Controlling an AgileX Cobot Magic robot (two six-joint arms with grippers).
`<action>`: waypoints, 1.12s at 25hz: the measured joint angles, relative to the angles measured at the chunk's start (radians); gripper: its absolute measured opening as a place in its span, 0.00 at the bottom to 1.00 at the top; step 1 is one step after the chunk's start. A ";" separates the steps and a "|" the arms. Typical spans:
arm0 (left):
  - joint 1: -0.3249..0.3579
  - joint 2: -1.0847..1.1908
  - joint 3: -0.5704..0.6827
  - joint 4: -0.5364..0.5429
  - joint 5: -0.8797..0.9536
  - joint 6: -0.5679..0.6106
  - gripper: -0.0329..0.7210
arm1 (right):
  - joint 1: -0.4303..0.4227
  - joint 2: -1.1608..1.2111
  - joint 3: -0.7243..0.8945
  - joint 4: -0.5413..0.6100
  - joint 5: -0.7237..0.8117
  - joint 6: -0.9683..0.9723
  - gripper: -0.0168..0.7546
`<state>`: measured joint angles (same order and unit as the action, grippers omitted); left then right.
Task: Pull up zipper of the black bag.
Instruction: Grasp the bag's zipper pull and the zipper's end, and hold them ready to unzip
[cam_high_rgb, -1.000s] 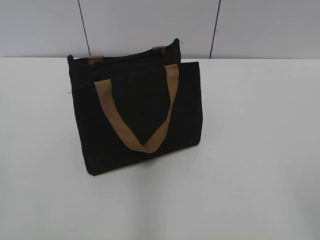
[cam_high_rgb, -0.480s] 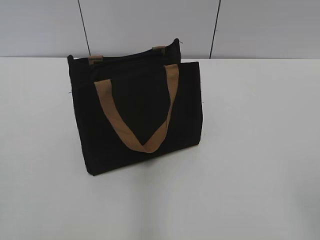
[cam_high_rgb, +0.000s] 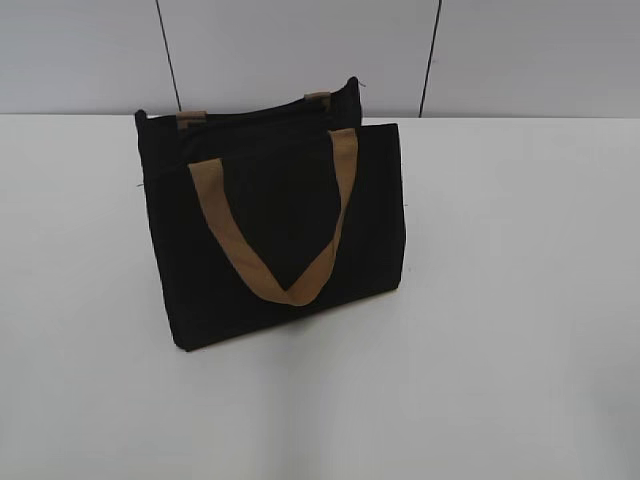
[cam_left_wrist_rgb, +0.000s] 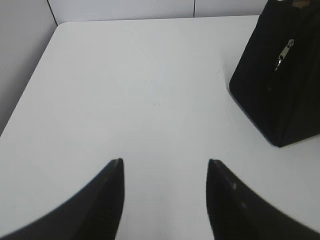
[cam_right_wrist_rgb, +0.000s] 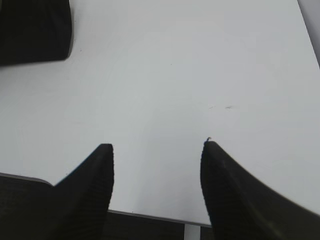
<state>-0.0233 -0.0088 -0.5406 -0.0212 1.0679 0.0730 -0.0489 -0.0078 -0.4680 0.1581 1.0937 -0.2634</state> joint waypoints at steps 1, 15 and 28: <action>0.000 0.000 0.000 0.000 0.000 0.000 0.57 | 0.000 0.000 0.000 0.000 0.000 0.000 0.57; 0.000 0.000 0.000 0.029 0.000 0.000 0.57 | 0.000 0.000 0.000 0.000 0.000 0.000 0.57; -0.003 0.210 -0.021 -0.116 -0.064 0.095 0.70 | 0.000 0.163 -0.065 0.002 -0.027 0.016 0.57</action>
<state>-0.0264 0.2012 -0.5617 -0.1372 1.0035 0.1684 -0.0489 0.1548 -0.5325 0.1603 1.0663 -0.2475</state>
